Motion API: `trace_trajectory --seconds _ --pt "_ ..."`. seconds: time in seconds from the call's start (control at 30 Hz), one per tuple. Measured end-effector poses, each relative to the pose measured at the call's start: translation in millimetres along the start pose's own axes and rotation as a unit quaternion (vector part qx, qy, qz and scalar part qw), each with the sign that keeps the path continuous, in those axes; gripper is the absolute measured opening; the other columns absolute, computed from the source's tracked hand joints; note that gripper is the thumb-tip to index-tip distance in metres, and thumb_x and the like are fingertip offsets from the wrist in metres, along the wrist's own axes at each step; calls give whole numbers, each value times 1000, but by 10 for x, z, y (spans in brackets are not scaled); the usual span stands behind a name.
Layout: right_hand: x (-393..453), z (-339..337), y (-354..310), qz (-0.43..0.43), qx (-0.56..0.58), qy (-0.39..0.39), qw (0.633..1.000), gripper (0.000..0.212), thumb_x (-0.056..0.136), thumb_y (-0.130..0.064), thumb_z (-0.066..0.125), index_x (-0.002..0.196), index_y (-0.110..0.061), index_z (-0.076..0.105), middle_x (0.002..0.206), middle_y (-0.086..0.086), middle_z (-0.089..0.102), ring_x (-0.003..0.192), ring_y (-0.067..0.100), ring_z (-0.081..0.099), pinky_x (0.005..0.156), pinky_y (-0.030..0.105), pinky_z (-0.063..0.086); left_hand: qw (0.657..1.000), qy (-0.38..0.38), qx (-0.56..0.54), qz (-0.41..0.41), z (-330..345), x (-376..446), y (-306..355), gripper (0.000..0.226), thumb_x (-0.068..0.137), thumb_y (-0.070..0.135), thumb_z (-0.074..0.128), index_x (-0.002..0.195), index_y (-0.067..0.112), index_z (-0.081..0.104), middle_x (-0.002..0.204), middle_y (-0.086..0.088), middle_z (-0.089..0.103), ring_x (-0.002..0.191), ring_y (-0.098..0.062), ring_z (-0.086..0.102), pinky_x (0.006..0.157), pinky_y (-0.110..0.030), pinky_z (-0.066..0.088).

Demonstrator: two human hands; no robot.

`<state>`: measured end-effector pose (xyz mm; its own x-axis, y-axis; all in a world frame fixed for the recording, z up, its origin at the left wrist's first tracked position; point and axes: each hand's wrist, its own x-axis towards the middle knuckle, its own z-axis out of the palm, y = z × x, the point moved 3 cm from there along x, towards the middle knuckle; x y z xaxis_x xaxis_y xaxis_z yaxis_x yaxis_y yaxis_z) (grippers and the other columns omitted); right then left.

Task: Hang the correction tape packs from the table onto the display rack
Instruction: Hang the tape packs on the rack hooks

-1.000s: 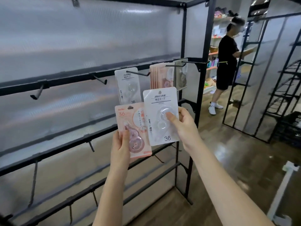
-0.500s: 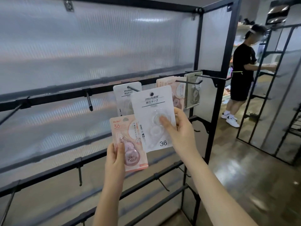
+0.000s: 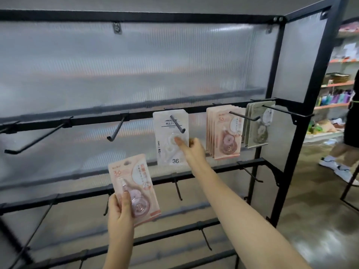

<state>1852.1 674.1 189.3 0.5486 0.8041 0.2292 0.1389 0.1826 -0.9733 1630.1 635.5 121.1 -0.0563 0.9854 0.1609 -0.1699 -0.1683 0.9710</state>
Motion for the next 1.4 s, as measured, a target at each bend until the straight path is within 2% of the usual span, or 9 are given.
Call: trace_trajectory --seconds 0.17,0.33,0.47,0.57,0.7,0.83,1.0,1.2,1.4 --pt "156 75 182 52 1 -40 998 62 81 -54 66 121 -7 54 114 6 63 105 21 57 82 28 41 1000 8 -3 12 2 -262 5 14 96 32 45 96 20 53 95 -9 68 78 -20 68 59 -29 54" --pt "-93 -161 298 0 -224 -120 967 33 90 -32 60 111 -7 54 96 3 61 86 18 57 64 26 39 999 -41 2 32 314 -664 34 21 95 32 47 97 13 55 91 -9 69 71 -14 70 55 -22 53" --pt "-333 -537 335 -83 -387 -197 897 32 91 -26 58 117 -7 60 117 10 62 106 29 59 82 31 45 994 -80 -4 77 746 -913 219 29 88 41 48 98 16 57 92 -6 69 80 -18 70 63 -26 56" --pt "-397 -913 365 -57 -393 -216 892 25 88 -36 55 102 -17 63 103 4 67 94 26 63 84 41 53 985 -131 -19 115 1177 -987 425 27 89 43 52 93 17 56 89 -5 69 83 -24 68 73 -42 55" --pt "-506 -1479 298 -22 -410 -197 890 36 92 -28 54 126 -17 52 120 2 59 112 25 56 97 33 44 965 -198 -13 169 1766 -1008 616 26 89 46 53 89 20 52 87 -11 64 81 -29 63 72 -49 52" --pt "-486 -1825 336 -31 -465 -153 872 26 91 -32 48 116 -32 55 110 -5 63 100 18 61 85 37 54 961 -196 5 197 2163 -998 659 12 99 25 50 93 15 50 81 4 61 70 0 62 61 -19 50" --pt "-565 -1972 430 -48 -540 -170 823 40 94 -24 53 131 -9 53 133 12 52 122 29 49 102 41 42 975 -158 52 150 2335 -852 449 14 99 34 46 100 21 50 93 6 64 84 -6 64 70 -23 53" --pt "-638 -1986 477 -68 -579 -185 791 39 97 -17 46 135 -9 47 137 12 46 123 29 45 101 38 40 978 -145 86 120 2454 -592 314 30 96 48 44 92 19 48 88 3 62 81 -15 62 69 -31 50" --pt "-666 -2048 605 -67 -593 -219 772 41 100 -21 40 140 -11 40 140 10 43 129 24 39 106 35 38 978 -171 111 40 2571 -214 178 34 98 45 42 107 13 50 101 -2 63 82 -7 61 61 -18 45"
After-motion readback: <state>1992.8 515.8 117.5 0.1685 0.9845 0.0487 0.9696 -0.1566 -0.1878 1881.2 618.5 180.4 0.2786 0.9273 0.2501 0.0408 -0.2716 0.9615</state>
